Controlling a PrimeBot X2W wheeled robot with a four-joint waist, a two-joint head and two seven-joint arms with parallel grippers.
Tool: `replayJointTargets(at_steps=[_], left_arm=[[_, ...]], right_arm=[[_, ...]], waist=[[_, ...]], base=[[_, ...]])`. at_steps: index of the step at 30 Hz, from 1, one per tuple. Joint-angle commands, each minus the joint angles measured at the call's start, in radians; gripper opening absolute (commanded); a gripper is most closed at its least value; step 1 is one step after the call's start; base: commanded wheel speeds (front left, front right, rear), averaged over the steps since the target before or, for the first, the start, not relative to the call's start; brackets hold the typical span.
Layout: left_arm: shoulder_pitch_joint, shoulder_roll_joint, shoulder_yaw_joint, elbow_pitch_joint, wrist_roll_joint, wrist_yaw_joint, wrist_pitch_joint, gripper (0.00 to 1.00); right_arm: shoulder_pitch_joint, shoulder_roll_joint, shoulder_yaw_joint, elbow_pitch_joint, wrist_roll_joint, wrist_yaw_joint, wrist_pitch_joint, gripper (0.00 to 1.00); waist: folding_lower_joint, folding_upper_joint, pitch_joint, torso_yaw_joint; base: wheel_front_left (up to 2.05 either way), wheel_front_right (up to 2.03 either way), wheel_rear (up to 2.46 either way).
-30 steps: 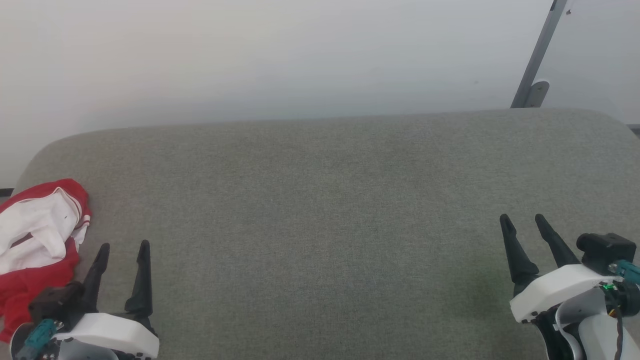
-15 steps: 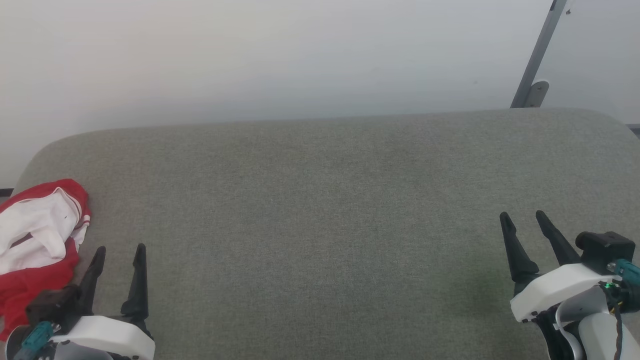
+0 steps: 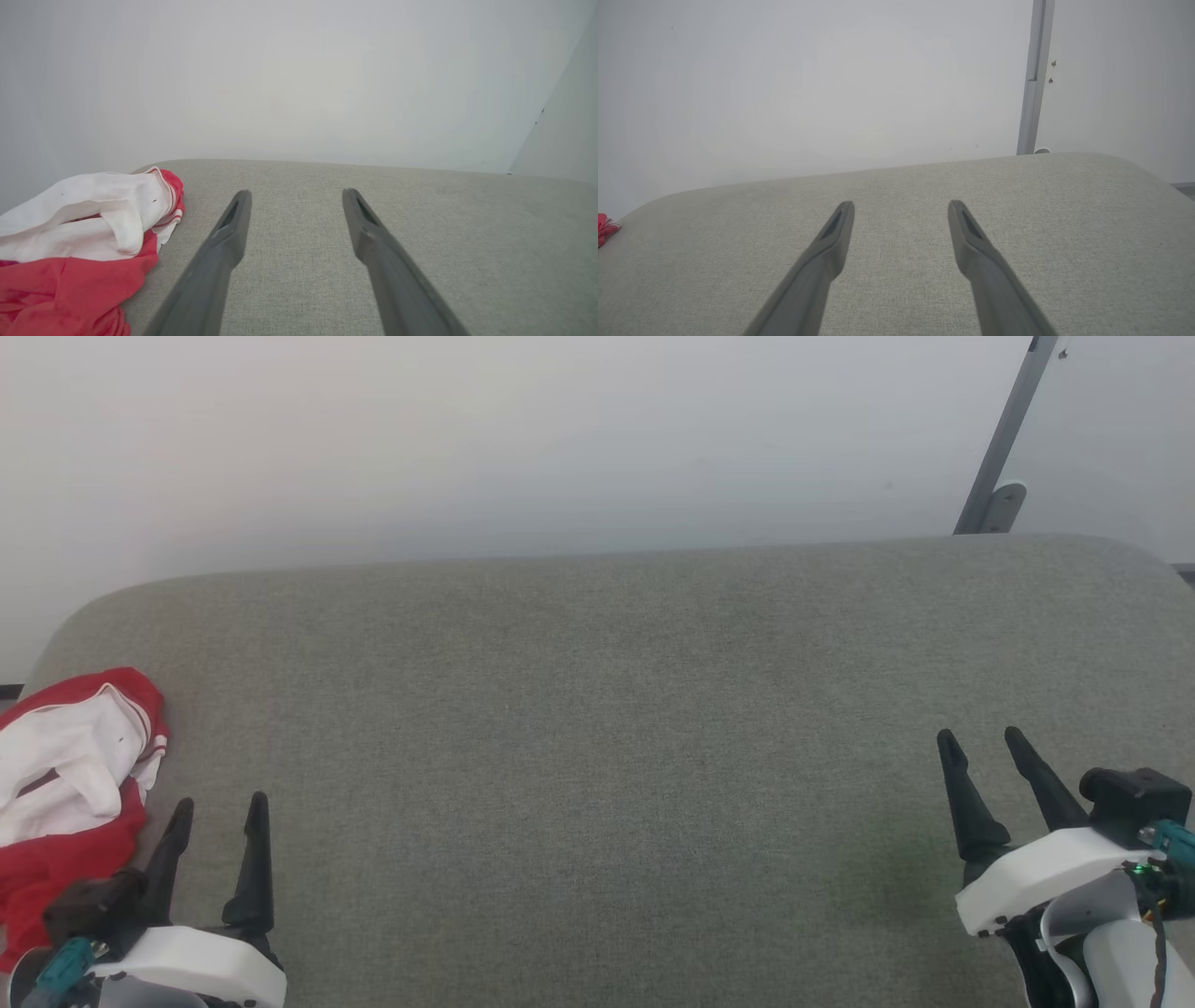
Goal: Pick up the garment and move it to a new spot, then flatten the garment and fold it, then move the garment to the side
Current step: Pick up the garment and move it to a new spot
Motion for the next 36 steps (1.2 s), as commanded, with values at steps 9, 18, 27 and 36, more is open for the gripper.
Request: replayJointTargets(at_steps=[9, 18, 27, 36], left_arm=[[-0.022, 0.000, 0.017, 0.015, -0.001, -0.003, -0.004, 1.00], [-0.030, 0.014, 0.051, 0.025, -0.015, 0.004, -0.004, 1.00], [0.003, 0.037, 0.084, 0.018, -0.034, 0.009, -0.004, 1.00], [0.011, 0.041, 0.085, 0.018, -0.048, 0.009, 0.000, 1.00]], right_arm=[[-0.001, 0.000, 0.010, -0.009, -0.004, 0.000, -0.003, 1.00], [-0.023, -0.003, 0.064, 0.000, 0.008, 0.000, 0.004, 1.00], [-0.036, 0.003, 0.114, 0.023, 0.024, 0.000, -0.007, 1.00], [-0.047, 0.002, 0.139, 0.058, 0.040, 0.000, -0.026, 1.00]], waist=[[0.0000, -0.0001, 0.000, 0.029], [0.0000, -0.0001, -0.027, 0.135], [0.0000, -0.0001, -0.053, 0.253], [0.0000, -0.0001, -0.060, 0.306]], base=[[0.00, 0.00, 0.00], [0.00, 0.00, 0.00], [0.00, 0.00, 0.00], [0.00, 0.00, 0.00]])
